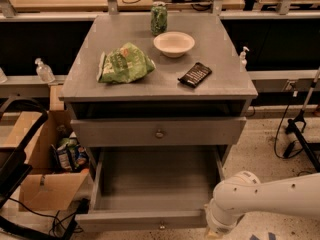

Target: Open middle drawer

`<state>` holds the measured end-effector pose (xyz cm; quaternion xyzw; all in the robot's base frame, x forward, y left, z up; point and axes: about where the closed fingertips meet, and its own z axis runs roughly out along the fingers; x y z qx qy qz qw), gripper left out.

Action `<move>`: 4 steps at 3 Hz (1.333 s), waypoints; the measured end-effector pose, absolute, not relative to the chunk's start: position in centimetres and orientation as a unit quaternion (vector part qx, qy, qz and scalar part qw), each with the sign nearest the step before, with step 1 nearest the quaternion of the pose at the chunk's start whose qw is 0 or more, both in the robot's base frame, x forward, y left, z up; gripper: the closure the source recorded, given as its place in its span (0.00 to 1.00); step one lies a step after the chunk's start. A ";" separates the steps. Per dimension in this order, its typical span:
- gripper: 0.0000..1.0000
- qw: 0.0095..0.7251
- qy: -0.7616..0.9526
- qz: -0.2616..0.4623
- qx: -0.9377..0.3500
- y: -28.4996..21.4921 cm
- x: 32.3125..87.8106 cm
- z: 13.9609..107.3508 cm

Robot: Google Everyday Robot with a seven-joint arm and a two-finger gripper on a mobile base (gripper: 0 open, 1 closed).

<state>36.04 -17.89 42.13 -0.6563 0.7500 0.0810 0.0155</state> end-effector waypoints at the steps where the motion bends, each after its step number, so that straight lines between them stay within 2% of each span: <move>1: 0.89 0.013 0.754 0.080 -0.652 -17.9 35.8 42.4; 2: 1.00 0.013 0.754 0.080 -0.652 -17.9 35.8 42.4; 4: 1.00 0.013 0.754 0.080 -0.652 -17.9 35.9 42.5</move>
Offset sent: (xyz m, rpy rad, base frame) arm -0.1299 -0.0062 0.0615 -0.0976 0.1307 -0.2671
